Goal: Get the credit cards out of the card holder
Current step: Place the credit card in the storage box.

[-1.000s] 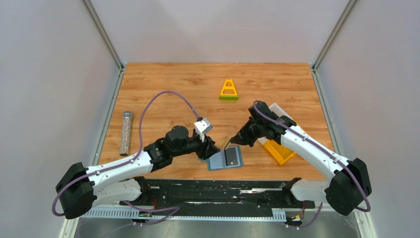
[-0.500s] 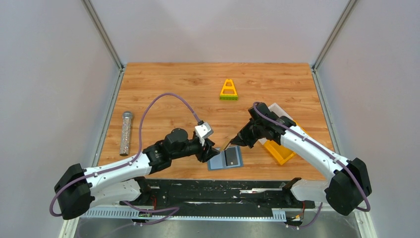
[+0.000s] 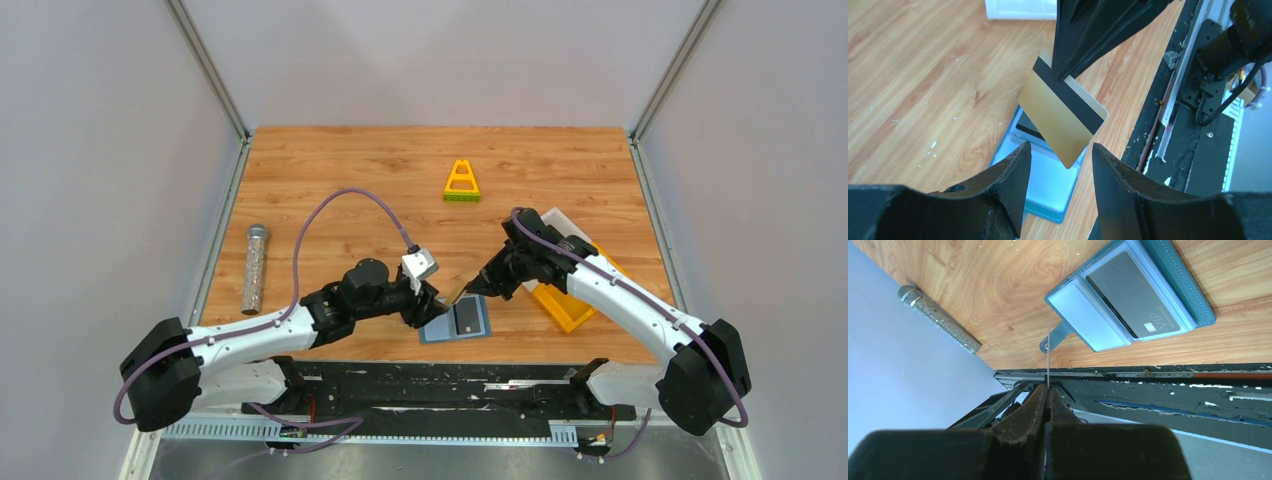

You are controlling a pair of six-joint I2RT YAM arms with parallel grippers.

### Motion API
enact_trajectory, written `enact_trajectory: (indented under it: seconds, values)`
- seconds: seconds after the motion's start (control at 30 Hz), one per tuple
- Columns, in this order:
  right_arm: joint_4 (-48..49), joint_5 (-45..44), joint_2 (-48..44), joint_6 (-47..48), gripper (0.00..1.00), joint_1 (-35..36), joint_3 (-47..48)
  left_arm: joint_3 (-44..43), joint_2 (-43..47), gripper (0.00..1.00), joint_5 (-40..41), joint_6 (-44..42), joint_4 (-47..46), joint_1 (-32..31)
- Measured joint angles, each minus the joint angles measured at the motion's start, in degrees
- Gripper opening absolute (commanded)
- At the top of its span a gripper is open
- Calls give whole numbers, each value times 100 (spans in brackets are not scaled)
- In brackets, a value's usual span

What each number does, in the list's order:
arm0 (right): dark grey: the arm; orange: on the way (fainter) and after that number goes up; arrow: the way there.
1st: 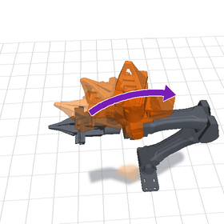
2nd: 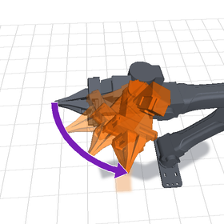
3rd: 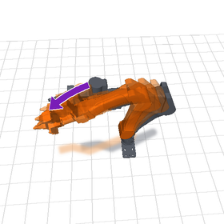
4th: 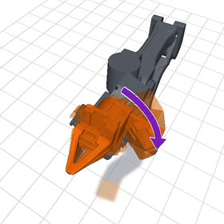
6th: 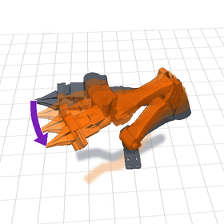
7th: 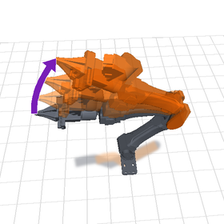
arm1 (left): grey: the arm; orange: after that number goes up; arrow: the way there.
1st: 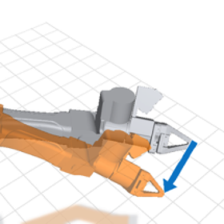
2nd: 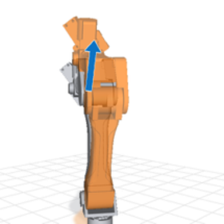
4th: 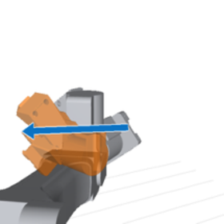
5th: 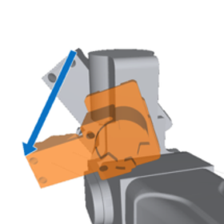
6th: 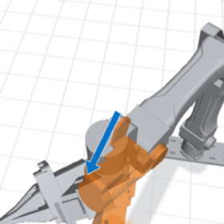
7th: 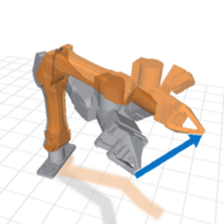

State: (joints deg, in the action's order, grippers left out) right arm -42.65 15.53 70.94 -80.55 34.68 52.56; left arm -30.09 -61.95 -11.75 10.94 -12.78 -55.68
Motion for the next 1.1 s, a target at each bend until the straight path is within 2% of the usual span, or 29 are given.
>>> enact_trajectory:
  seconds: [0.23,0.57,0.67,0.77,0.83,1.1]
  values:
    - [0,7,0,-42,0,0,2,0,-343,55,103,-90,-42,-179]
    - [2,48,0,-74,0,0,2,0,-643,43,354,-225,-308,-326]
    - [2,55,0,-81,0,0,2,0,-693,32,428,-236,-378,-396]
    - [2,48,0,-83,0,-11,2,0,-719,12,487,-234,-426,-444]
    - [2,46,0,-83,0,-26,0,-7,-737,3,551,-223,-426,-461]
    - [4,-26,0,-35,0,-59,0,-162,-844,0,675,-66,-271,-468]
